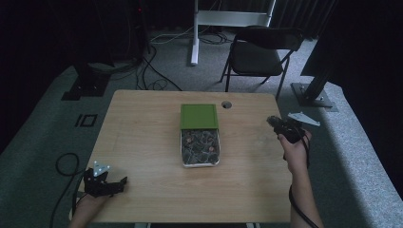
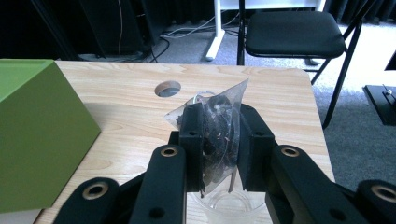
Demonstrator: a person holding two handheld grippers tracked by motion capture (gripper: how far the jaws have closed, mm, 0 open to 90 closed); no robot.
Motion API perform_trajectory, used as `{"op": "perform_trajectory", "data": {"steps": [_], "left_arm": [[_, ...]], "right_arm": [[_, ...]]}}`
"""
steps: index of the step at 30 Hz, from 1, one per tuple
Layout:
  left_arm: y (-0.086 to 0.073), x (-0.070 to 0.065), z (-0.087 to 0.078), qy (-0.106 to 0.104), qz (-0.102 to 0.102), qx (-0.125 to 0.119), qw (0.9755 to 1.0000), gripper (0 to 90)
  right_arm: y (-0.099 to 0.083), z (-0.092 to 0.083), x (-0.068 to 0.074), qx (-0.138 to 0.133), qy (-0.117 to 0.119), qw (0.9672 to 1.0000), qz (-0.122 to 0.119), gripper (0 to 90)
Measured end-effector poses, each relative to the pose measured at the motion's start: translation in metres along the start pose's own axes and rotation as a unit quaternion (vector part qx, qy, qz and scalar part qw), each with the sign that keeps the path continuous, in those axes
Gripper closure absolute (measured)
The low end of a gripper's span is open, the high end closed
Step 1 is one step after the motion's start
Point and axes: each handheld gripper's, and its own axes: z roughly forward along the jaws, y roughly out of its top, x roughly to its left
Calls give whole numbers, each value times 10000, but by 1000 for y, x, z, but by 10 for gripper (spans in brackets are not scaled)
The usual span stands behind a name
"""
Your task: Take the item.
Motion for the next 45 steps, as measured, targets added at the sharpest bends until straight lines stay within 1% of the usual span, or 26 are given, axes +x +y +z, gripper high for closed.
{"op": "perform_trajectory", "data": {"steps": [11, 16, 21, 24, 25, 28, 29, 30, 32, 33, 34, 45], "left_arm": [[0, 0, 0, 0, 0, 0, 10000, 16], [0, 0, 0, 0, -1, 0, 10000, 16], [0, 0, 0, 0, 0, 0, 10000, 16], [0, 0, 0, -1, 0, 0, 10000, 16], [0, 0, 0, 0, 0, 0, 10000, 16], [0, 0, 0, -1, 0, -1, 10000, 16], [0, 0, 0, -1, 0, 0, 10000, 16], [0, 0, 0, -1, 0, 0, 10000, 16], [0, 0, 0, 0, 1, 1, 10000, 16], [0, 0, 0, 0, 1, 1, 10000, 16], [0, 0, 0, 0, 1, 0, 10000, 16], [0, 0, 0, 0, -1, 0, 10000, 16]], "right_arm": [[-9, 12, -3, 194, -86, 9998, 68, 746], [-11, 14, -5, 228, -116, 9996, 97, 731], [-12, 15, -6, 274, -134, 9995, 58, 707], [-13, 16, -6, 299, -152, 9994, 37, 675], [-13, 17, -6, 299, -151, 9994, 43, 652], [-13, 17, -6, 294, -140, 9994, 69, 644], [-11, 15, -3, 245, -99, 9996, 33, 591], [-11, 15, -3, 245, -99, 9996, 33, 591], [-9, 13, -2, 225, -76, 9997, 17, 554], [-9, 13, -2, 225, -76, 9997, 17, 554], [-7, 10, 0, 198, -24, 9998, -8, 508], [-2, -1, 8, 123, 191, 9997, -130, 362]]}}
